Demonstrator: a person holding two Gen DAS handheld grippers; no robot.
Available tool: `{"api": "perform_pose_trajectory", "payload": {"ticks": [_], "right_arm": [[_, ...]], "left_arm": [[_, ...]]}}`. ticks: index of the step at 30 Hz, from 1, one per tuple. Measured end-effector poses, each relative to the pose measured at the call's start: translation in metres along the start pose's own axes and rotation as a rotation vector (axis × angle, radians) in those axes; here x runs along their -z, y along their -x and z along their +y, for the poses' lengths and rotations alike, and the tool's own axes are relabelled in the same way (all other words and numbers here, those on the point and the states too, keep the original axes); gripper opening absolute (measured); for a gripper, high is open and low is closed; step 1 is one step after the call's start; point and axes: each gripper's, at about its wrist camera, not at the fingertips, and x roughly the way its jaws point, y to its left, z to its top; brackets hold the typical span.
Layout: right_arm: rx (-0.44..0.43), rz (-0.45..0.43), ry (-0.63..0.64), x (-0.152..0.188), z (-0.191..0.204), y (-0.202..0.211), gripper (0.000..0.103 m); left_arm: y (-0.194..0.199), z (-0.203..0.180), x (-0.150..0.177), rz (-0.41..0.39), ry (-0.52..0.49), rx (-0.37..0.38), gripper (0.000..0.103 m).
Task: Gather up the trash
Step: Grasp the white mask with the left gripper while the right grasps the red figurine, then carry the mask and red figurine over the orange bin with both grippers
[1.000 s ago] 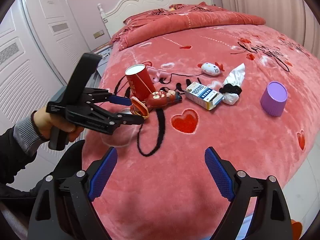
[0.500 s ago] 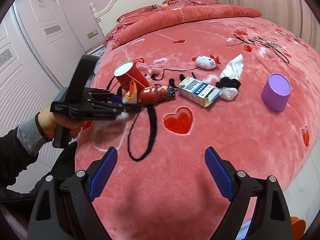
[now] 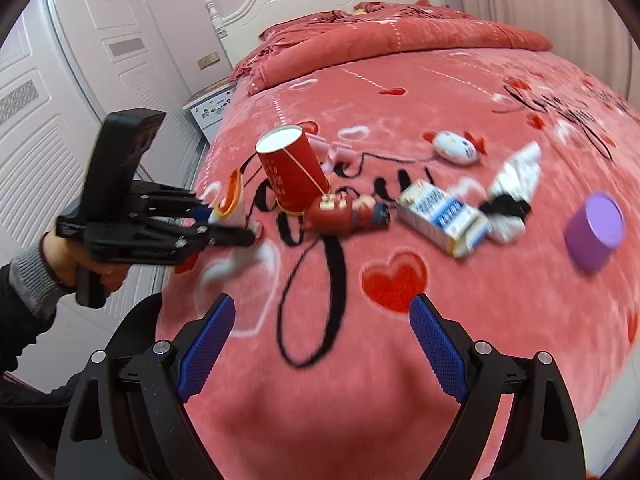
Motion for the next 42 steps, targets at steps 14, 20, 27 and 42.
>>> {"api": "perform_pose_trajectory", "payload": {"ticks": [14, 20, 27, 42], "right_arm": [[-0.025, 0.120, 0.379, -0.049, -0.004, -0.093, 0.082], [-0.040, 0.169, 0.547, -0.059, -0.012, -0.127, 0.071], [-0.109, 0.189, 0.507, -0.061, -0.024, -0.140, 0.055], [-0.122, 0.155, 0.235, -0.022, -0.025, -0.073, 0.048]], "left_arm": [[-0.020, 0.009, -0.011, 0.031, -0.013, 0.053, 0.031], [-0.028, 0.015, -0.016, 0.030, 0.002, 0.072, 0.031], [-0.040, 0.019, -0.023, 0.031, 0.032, 0.086, 0.031], [-0.011, -0.015, -0.011, 0.005, 0.000, 0.060, 0.028]]}}
